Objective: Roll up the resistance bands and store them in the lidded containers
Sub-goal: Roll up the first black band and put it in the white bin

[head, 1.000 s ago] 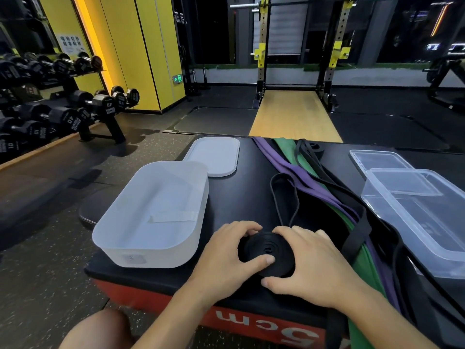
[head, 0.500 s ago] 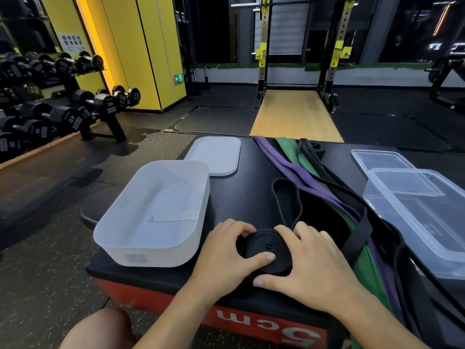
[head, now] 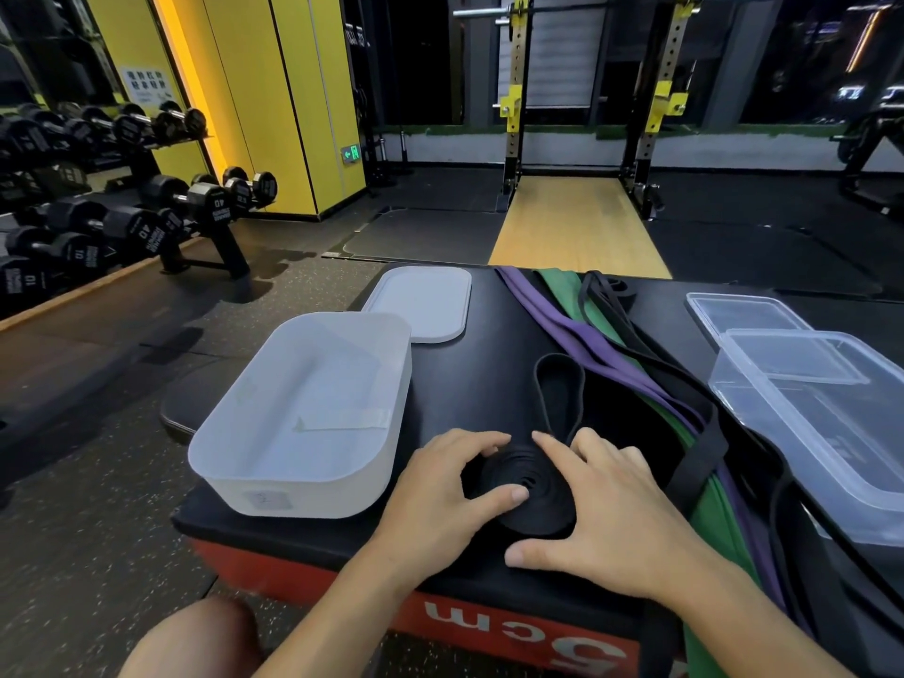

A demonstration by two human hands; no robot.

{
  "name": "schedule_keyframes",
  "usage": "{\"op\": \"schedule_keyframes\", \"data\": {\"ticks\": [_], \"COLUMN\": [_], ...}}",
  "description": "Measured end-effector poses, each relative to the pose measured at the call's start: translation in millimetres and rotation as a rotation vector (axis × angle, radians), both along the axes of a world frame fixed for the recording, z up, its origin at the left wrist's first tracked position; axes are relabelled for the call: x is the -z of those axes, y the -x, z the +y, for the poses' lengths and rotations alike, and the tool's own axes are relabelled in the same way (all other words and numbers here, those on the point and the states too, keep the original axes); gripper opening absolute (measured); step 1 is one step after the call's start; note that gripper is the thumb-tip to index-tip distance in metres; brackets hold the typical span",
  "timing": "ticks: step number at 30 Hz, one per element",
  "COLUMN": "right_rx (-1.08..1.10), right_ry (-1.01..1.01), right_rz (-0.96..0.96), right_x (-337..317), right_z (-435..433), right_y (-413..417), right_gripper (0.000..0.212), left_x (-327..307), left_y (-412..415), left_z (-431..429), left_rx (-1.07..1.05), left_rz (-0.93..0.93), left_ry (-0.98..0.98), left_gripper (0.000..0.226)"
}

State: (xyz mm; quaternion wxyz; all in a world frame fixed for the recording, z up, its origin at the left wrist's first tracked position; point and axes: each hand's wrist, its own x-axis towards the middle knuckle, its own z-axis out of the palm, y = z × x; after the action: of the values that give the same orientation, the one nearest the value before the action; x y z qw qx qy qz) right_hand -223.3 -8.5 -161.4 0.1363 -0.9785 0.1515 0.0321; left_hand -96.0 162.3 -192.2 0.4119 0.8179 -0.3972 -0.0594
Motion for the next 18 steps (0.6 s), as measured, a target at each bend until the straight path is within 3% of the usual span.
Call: {"op": "schedule_keyframes", "data": {"ticks": [6,10,13,18], "right_rx": [-0.048,0.055,0.126,0.057], "right_ry": [-0.006,0.122,0.177,0.128], "right_rz": [-0.066,-0.147,-0.172,-0.099], "right_x": [1.2,2.5,1.3,1.4], "right_z": [-3.7,9.1,13.9,8.4], "right_y": [-3.3,-4.8,-6.2,-1.3], "right_gripper": [0.097,0.083,0.088,0.111], "left_x": [1.2,0.3,-1.2,0.0], "left_y": [-0.2,4.6,7.1,4.3], "left_z": [-0.5,-4.7,-6.8,-4.2], "left_rx": [-0.001,-0.016,-0.026,-0.035], "left_rz": [-0.002,-0.056,-0.1,-0.036], "left_ry": [0.001,-0.011,-0.053,-0.01], "left_gripper": [0.039,0.045,0.056,0.052]}}
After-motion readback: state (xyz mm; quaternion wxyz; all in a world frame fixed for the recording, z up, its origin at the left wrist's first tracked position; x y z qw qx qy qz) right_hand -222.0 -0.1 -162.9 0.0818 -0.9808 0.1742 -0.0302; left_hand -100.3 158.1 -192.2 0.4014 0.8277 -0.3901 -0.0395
